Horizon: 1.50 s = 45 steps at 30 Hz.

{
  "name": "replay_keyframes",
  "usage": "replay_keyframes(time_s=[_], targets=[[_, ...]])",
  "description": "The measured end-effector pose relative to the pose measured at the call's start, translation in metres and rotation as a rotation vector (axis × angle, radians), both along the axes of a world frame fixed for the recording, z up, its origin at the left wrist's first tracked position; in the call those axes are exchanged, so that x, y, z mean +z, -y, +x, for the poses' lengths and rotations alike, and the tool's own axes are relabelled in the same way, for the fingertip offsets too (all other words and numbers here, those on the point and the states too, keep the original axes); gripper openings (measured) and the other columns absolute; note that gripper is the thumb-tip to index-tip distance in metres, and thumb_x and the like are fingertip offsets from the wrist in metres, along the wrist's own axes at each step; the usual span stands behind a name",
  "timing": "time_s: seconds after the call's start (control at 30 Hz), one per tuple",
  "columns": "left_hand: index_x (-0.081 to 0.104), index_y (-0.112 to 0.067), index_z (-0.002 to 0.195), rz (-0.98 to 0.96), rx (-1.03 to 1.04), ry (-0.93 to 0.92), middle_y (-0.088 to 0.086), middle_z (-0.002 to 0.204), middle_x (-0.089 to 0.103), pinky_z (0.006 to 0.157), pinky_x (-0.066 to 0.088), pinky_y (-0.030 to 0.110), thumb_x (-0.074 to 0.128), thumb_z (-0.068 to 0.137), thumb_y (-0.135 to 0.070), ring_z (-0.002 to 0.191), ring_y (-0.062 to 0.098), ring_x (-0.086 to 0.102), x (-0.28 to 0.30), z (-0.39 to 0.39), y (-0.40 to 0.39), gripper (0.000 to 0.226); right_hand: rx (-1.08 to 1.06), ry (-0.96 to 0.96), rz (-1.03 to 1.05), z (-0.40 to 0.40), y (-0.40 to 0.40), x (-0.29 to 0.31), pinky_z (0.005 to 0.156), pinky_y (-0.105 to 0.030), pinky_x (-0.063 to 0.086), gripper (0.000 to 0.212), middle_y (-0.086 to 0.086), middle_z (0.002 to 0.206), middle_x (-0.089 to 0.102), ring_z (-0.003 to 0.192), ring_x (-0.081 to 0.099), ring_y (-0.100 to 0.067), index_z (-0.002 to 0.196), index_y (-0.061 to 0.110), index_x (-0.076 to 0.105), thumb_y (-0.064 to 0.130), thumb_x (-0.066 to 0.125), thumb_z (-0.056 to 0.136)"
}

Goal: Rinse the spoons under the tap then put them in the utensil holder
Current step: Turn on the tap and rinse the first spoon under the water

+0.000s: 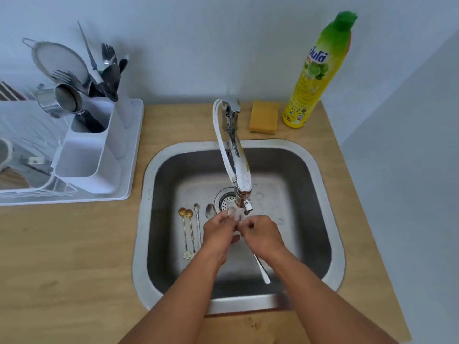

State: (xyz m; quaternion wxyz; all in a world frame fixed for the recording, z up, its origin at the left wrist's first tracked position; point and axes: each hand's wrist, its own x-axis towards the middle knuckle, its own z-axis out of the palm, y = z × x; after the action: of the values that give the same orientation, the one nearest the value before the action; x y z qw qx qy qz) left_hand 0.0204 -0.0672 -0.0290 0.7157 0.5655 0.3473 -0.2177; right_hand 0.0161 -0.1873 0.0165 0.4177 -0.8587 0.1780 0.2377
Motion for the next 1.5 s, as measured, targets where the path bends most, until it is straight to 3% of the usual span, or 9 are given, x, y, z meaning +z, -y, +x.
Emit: replay_keyframes(time_s=[0.13,0.33,0.57,0.73,0.83,0.93,1.17,1.33,1.5], targets=[[0.080,-0.019,0.098,0.059,0.113,-0.056,0.000,0.091,0.084,0.090,0.065,0.052,0.082,0.092,-0.028,0.094,0.023,0.080,0.004,0.005,0.014,0.011,0.065,0.020,0.012,0.003,0.009,-0.001,0.071,-0.039,0.055,0.032,0.001,0.071,0.074,0.070,0.069,-0.021,0.076,0.018,0.074,0.038,0.064,0.099],[0.082,-0.018,0.090,0.079,0.193,-0.039,0.000,0.087,0.084,0.075,0.067,0.037,0.072,0.099,-0.036,0.083,0.018,0.081,0.010,0.003,0.031,0.022,0.121,0.051,0.014,0.004,0.024,-0.002,0.065,-0.029,0.050,0.031,0.008,0.074,0.075,0.072,0.068,-0.012,0.074,0.024,0.075,0.038,0.063,0.099],[0.078,-0.020,0.114,-0.047,0.132,0.053,0.004,0.107,0.083,0.086,0.061,0.038,0.064,0.104,-0.027,0.106,0.023,0.078,0.014,-0.019,0.019,0.018,0.199,0.031,0.173,0.014,0.034,-0.007,0.078,-0.037,0.055,0.026,0.010,0.075,0.071,0.074,0.065,-0.013,0.074,0.023,0.072,0.033,0.067,0.097],[0.079,-0.018,0.106,0.072,0.153,0.002,0.000,0.099,0.084,0.082,0.061,0.036,0.075,0.097,-0.035,0.096,0.018,0.079,0.016,-0.015,0.013,0.019,0.255,0.025,0.286,0.013,0.035,-0.013,0.067,-0.032,0.045,0.025,0.005,0.065,0.057,0.062,0.049,-0.009,0.073,0.016,0.064,0.020,0.066,0.098],[0.080,-0.020,0.093,0.108,0.212,-0.037,0.000,0.090,0.084,0.080,0.063,0.039,0.067,0.101,-0.042,0.083,0.015,0.080,0.021,-0.011,0.016,0.026,0.238,0.017,0.321,0.012,0.036,-0.017,0.067,-0.032,0.044,0.024,0.005,0.069,0.057,0.065,0.048,-0.011,0.076,0.018,0.065,0.020,0.064,0.100],[0.078,-0.019,0.102,0.054,0.193,-0.048,-0.001,0.087,0.084,0.087,0.063,0.042,0.056,0.105,-0.048,0.092,0.016,0.080,0.026,-0.012,0.015,0.036,0.231,0.012,0.306,0.015,0.038,-0.019,0.067,-0.029,0.044,0.019,0.006,0.074,0.057,0.068,0.049,-0.009,0.085,0.016,0.067,0.022,0.060,0.102],[0.076,-0.025,0.125,-0.159,0.100,-0.028,-0.004,0.122,0.079,0.089,0.058,0.042,0.057,0.105,-0.045,0.111,0.014,0.076,0.021,-0.028,-0.003,0.034,0.256,0.016,0.310,0.017,0.036,-0.018,0.067,-0.024,0.043,0.027,0.013,0.071,0.055,0.066,0.049,-0.005,0.077,0.024,0.064,0.018,0.058,0.102],[0.082,-0.021,0.105,0.006,0.162,-0.123,-0.005,0.099,0.084,0.079,0.059,0.038,0.073,0.090,-0.056,0.099,0.015,0.078,0.030,-0.016,0.002,0.039,0.252,0.005,0.351,0.014,0.037,-0.019,0.064,-0.021,0.043,0.019,0.014,0.064,0.060,0.057,0.050,0.003,0.083,0.016,0.074,0.021,0.066,0.099],[0.078,-0.021,0.100,0.285,0.102,-0.114,0.001,0.096,0.080,0.067,0.051,0.034,0.069,0.100,-0.035,0.092,0.018,0.075,0.037,0.003,0.007,0.016,0.226,-0.015,0.409,0.021,0.042,-0.017,0.064,-0.016,0.047,0.015,0.009,0.069,0.070,0.060,0.058,0.002,0.079,0.017,0.079,0.018,0.075,0.094]])
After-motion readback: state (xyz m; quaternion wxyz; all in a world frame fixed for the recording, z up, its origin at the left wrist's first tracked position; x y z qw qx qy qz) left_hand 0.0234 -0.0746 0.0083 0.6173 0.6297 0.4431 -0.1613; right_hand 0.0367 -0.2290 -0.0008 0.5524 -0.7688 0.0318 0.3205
